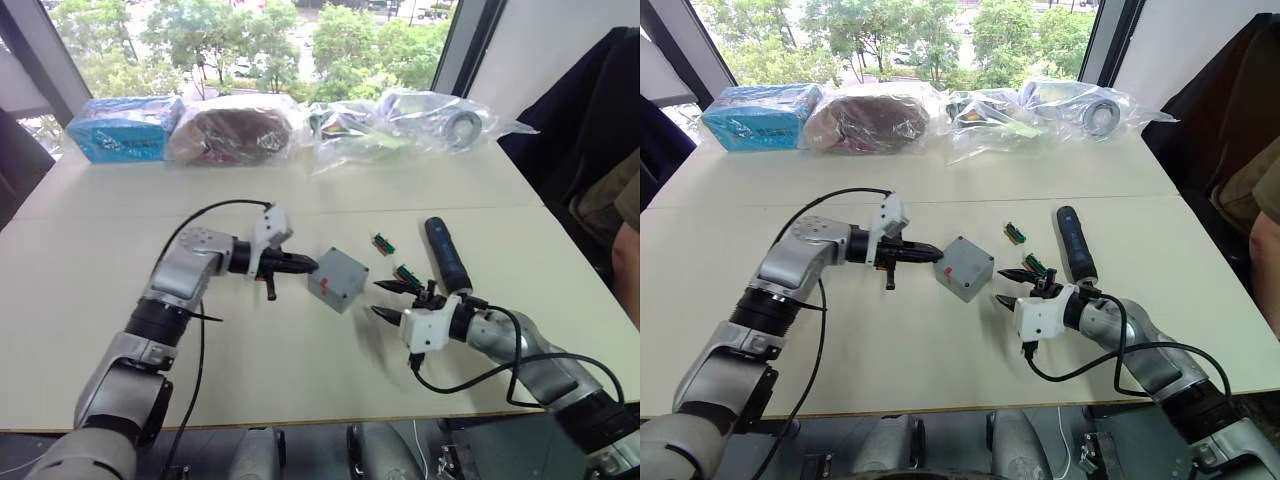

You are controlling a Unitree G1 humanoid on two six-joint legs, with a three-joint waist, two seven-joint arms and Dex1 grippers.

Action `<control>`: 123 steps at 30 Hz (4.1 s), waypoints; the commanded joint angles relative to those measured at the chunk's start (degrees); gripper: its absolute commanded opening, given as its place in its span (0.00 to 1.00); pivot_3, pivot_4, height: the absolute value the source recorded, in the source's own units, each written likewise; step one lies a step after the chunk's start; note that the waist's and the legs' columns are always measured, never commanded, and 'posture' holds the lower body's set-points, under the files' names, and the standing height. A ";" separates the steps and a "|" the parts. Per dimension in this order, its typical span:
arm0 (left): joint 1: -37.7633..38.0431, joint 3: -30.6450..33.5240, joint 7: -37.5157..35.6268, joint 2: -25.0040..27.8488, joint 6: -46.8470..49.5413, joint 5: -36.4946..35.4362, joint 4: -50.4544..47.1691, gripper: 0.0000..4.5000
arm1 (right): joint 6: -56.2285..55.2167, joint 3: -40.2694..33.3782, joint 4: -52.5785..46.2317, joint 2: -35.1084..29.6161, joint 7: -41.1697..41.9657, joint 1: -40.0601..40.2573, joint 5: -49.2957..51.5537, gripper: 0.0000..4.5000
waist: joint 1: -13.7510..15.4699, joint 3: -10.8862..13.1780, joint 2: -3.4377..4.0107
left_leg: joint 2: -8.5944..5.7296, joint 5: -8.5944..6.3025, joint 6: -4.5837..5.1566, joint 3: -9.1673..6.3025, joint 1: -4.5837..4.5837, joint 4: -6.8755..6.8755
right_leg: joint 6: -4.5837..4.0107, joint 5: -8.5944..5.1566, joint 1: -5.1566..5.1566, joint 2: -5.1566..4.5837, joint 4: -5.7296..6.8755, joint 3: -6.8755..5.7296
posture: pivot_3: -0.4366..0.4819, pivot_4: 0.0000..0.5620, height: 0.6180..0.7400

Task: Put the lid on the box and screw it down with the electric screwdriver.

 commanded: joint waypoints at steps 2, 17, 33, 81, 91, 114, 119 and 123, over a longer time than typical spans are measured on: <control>1.13 1.60 2.03 0.52 -2.06 0.78 1.09 0.00 | 14.50 -2.79 -5.94 2.91 4.54 0.28 5.47 0.05 | 0.28 0.06 0.02 | 0.00 0.00 0.00 0.02 -0.11 -0.02 | 0.02 -0.02 -0.11 -0.01 -0.01 0.00 | 0.48 0.27 1.00; 3.83 -2.59 4.68 -5.44 -7.95 5.12 2.47 0.00 | 28.25 -0.16 -11.48 9.06 6.86 -1.70 2.96 0.01 | 0.07 0.27 -0.02 | -0.02 0.00 0.00 0.07 -0.28 -0.03 | 0.07 -0.02 -0.29 -0.04 -0.05 -0.01 | 0.48 0.27 1.00; 10.58 -3.53 -2.18 0.73 -2.06 3.21 -10.67 0.00 | 24.46 2.19 -9.06 11.53 15.33 -5.44 3.98 0.01 | 0.08 0.40 0.02 | -0.01 0.00 0.00 0.07 -0.37 -0.04 | 0.07 -0.02 -0.38 -0.04 -0.06 -0.02 | 0.48 0.27 1.00; 16.29 11.20 5.41 13.72 12.48 -17.83 -39.96 0.00 | 65.84 -24.75 -14.57 12.87 4.96 -3.71 28.33 0.80 | 0.05 0.75 0.11 | 0.02 0.00 -0.01 0.08 -0.89 -0.02 | 0.10 0.04 -0.89 -0.04 -0.01 -0.03 | 0.48 0.27 1.00; 16.44 11.13 6.63 13.70 12.50 -18.40 -40.61 0.00 | 64.52 -23.40 -11.81 11.47 4.09 -4.80 28.08 0.58 | 0.03 0.75 0.11 | 0.02 0.00 -0.01 0.08 -0.91 -0.02 | 0.10 0.04 -0.91 -0.04 -0.01 -0.03 | 0.48 0.27 1.00; 16.26 10.43 6.71 14.04 11.99 -17.88 -39.86 0.00 | 67.95 -27.95 -16.60 10.74 1.63 -7.34 33.68 0.01 | -0.04 0.76 0.14 | 0.02 0.00 -0.01 0.08 -0.91 -0.02 | 0.12 0.05 -0.92 -0.03 -0.01 -0.03 | 0.48 0.27 1.00; 17.10 12.23 6.96 15.97 11.03 -16.82 -37.36 0.00 | 75.44 -24.02 -23.19 9.22 4.97 -13.62 40.36 0.01 | -0.06 0.82 0.23 | 0.03 0.00 0.00 0.07 -0.91 -0.02 | 0.13 0.07 -0.97 -0.01 0.04 -0.02 | 0.48 0.27 1.00; 17.24 12.83 6.92 16.93 10.43 -16.68 -35.58 0.00 | 79.00 -18.72 -24.92 11.53 4.15 -17.56 42.44 0.01 | -0.03 0.83 0.23 | 0.13 0.00 0.00 0.03 -0.92 -0.02 | 0.12 0.05 -0.99 0.10 0.05 -0.04 | 0.48 0.27 1.00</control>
